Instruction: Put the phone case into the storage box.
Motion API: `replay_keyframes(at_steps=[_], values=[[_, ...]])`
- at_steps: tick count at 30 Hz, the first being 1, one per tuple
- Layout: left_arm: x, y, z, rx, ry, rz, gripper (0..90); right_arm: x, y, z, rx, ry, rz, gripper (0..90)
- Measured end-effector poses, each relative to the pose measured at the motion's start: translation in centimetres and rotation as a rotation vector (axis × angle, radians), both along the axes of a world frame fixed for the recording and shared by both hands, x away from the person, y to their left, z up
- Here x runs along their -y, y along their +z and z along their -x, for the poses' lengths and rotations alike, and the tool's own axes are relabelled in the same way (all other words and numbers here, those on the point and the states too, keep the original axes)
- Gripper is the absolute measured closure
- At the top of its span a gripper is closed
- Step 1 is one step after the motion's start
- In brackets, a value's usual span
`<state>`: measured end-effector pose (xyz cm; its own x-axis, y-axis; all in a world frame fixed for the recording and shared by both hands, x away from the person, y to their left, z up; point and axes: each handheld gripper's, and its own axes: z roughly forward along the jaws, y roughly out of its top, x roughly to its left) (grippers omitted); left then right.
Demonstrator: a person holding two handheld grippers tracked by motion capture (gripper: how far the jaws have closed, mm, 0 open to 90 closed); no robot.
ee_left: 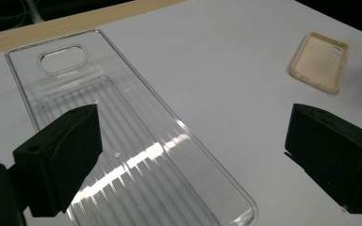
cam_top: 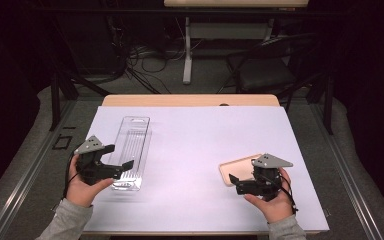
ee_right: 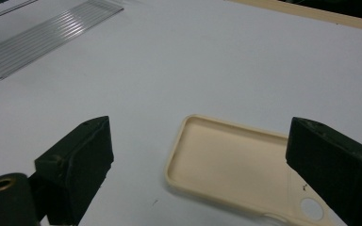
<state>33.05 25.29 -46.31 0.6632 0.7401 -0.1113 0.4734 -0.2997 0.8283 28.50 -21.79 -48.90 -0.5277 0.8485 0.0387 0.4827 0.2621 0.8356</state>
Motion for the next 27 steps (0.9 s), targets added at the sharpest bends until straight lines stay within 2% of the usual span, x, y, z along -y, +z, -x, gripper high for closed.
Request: replay_keyframes(at_steps=[3,7,10,17,19,24,27], values=[[0.3,0.4,-0.9,-0.001,0.005,-0.01,5.5,0.2,0.5,-1.0,-0.018,-0.008,0.006,13.3],[0.5,0.7,-1.9,-0.007,0.008,-0.019,6.1,0.5,0.9,-2.1,-0.053,-0.015,0.009,13.8],[0.7,0.9,-2.7,-0.018,0.006,-0.017,6.1,0.6,1.1,-2.5,-0.056,-0.021,0.021,14.5],[0.8,1.4,-4.4,-0.026,0.006,-0.026,6.7,0.7,1.2,-4.2,-0.104,-0.023,0.043,16.5],[0.8,1.6,-5.0,-0.039,0.005,-0.026,6.7,0.7,1.3,-4.6,-0.114,-0.025,0.053,16.9],[0.7,1.8,-6.0,-0.048,0.012,-0.021,6.7,0.6,1.5,-5.8,-0.14,-0.033,0.075,21.1],[0.8,1.9,-6.4,-0.053,0.018,-0.035,6.7,0.5,1.6,-6.4,-0.147,-0.033,0.081,22.9]])
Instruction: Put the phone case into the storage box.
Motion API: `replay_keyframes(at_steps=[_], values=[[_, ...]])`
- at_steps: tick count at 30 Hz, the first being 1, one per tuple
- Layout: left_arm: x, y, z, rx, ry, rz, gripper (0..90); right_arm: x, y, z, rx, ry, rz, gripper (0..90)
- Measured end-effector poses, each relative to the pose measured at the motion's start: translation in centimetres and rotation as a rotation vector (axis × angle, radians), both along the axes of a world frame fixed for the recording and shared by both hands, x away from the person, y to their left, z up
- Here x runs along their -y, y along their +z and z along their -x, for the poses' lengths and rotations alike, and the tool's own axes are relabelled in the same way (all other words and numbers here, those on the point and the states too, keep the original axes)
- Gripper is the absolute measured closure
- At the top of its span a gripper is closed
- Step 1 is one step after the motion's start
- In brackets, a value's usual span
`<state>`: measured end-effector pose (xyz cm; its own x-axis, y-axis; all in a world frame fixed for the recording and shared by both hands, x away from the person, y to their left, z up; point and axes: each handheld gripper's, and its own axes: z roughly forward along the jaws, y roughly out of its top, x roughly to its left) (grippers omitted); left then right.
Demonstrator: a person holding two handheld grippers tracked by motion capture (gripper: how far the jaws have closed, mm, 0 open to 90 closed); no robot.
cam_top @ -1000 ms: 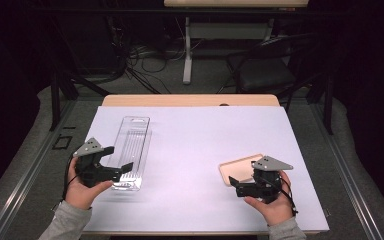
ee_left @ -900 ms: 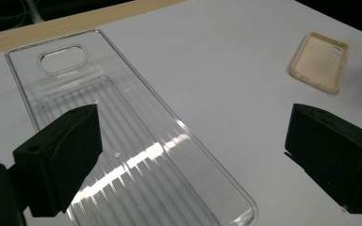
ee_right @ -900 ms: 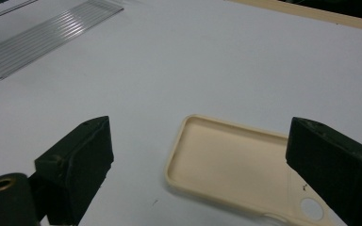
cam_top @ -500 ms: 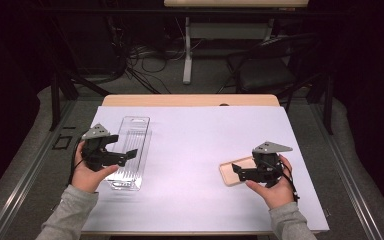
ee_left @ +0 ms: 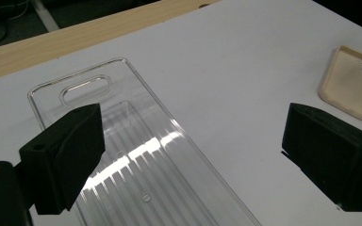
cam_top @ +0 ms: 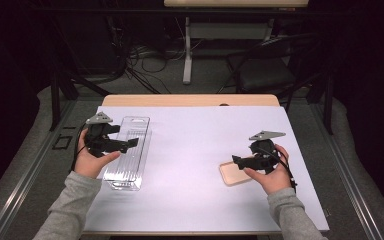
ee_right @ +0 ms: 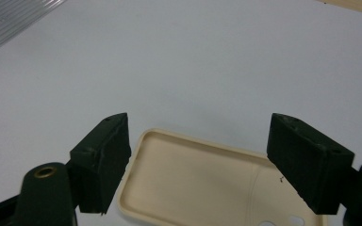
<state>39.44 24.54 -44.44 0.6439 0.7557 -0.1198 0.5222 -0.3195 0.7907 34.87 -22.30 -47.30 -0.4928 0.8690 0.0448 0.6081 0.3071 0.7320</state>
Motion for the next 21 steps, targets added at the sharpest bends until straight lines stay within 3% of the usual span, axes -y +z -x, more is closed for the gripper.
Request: replay_keyframes(at_steps=[12,15,17,21], values=[[0.4,0.0,-1.2,-0.003,0.018,0.007,7.5,-0.4,0.1,-1.8,-0.057,0.015,0.016,34.4],[0.3,-0.1,-1.3,-0.005,0.021,-0.014,7.7,-0.3,-0.1,-2.3,-0.082,0.014,0.012,35.4],[0.2,-0.1,-1.3,-0.008,0.022,-0.018,7.7,-0.3,-0.3,-2.6,-0.115,0.005,0.03,35.4],[0.1,-0.1,-1.2,-0.002,0.024,-0.012,7.7,-0.4,-0.4,-3.0,-0.137,0.004,0.058,37.5]])
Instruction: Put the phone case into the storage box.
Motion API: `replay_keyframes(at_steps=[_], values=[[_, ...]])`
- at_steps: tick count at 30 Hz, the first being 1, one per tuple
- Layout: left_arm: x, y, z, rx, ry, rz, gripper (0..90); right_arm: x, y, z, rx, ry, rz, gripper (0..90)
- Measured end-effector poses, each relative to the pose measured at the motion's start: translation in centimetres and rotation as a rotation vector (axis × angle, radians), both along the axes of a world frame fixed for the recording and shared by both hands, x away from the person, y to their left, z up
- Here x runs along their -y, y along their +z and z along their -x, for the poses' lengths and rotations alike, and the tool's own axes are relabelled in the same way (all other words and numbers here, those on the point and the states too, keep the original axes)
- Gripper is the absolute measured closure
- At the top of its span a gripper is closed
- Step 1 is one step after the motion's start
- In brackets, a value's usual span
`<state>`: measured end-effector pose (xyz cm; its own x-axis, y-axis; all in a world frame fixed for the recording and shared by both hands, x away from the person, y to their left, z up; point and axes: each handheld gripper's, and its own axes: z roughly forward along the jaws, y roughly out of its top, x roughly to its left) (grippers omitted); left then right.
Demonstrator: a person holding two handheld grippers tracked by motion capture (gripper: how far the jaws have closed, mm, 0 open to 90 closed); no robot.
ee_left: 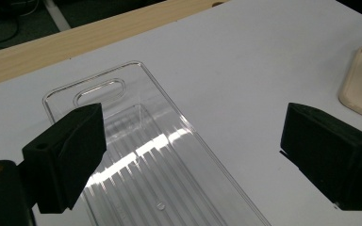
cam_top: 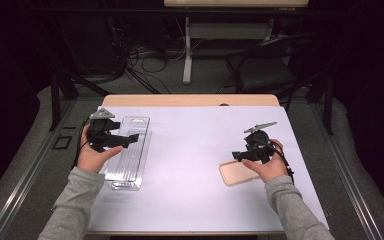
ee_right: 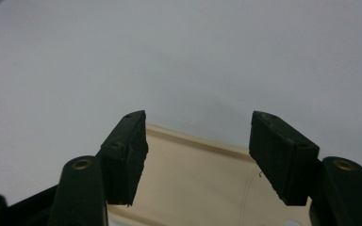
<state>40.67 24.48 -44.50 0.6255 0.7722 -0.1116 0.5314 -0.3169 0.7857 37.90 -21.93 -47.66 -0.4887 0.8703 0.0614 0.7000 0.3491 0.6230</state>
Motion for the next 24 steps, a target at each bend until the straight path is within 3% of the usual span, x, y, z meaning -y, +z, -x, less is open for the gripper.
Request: replay_keyframes(at_steps=[5,14,24], values=[[0.1,0.1,0.2,0.005,-0.006,-0.006,7.7,0.1,0.4,-0.6,-0.008,-0.013,0.017,40.2],[0.4,0.3,0.6,0.016,-0.006,-0.014,7.7,0.7,0.7,-1.8,-0.042,-0.029,0.099,43.4],[0.2,0.3,0.6,0.015,0.0,-0.009,7.7,2.4,0.5,-3.2,-0.152,-0.061,0.05,51.0]])
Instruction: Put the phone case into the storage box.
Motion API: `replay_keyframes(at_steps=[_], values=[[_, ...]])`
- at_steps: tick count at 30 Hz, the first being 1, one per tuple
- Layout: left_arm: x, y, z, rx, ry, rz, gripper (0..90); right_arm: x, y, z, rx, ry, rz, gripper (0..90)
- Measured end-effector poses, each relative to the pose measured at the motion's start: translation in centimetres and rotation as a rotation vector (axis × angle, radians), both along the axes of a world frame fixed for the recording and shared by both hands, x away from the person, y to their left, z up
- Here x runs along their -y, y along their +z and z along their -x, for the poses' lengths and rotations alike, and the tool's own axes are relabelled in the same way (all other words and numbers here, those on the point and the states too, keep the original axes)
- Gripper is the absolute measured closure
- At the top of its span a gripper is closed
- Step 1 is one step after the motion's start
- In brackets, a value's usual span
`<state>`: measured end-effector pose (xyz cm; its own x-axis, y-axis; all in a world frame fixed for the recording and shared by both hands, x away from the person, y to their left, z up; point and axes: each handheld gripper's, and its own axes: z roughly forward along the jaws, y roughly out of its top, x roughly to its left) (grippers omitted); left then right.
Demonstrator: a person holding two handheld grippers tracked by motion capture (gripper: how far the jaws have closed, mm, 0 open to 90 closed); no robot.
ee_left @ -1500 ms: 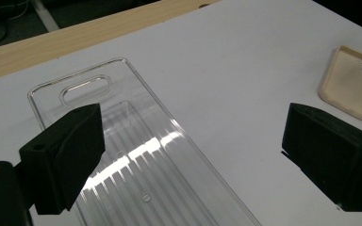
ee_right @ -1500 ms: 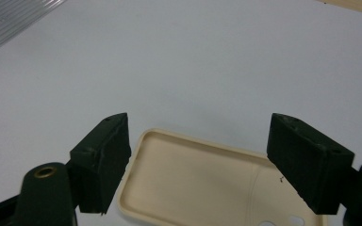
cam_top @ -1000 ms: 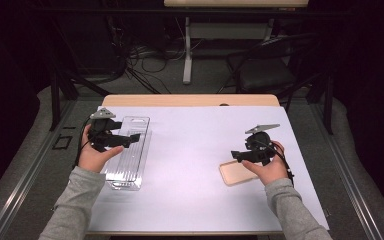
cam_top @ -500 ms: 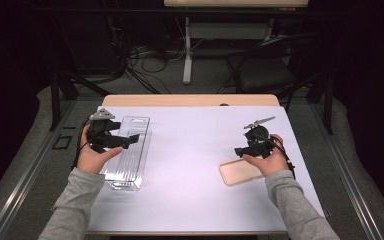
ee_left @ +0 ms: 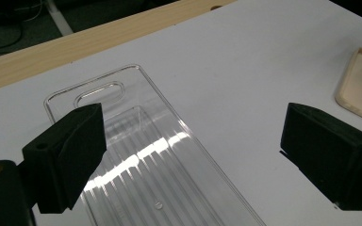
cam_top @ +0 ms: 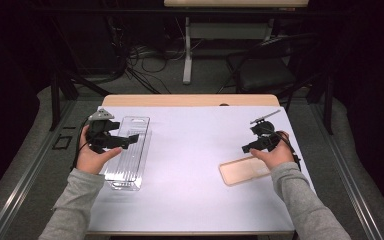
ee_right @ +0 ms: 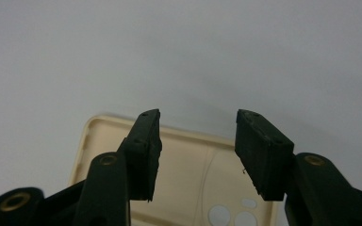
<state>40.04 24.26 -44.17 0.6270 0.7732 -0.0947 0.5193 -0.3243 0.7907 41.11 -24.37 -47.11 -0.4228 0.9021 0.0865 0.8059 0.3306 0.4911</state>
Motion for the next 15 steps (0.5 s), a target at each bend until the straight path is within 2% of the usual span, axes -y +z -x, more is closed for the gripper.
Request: replay_keyframes(at_steps=[7,15], values=[[0.3,-0.1,0.0,-0.002,-0.007,-0.006,7.7,0.8,-0.6,-0.7,-0.035,-0.012,0.014,55.2],[0.0,0.0,0.1,-0.003,0.004,-0.002,7.7,1.1,-1.1,-1.0,-0.041,-0.019,0.026,58.5]])
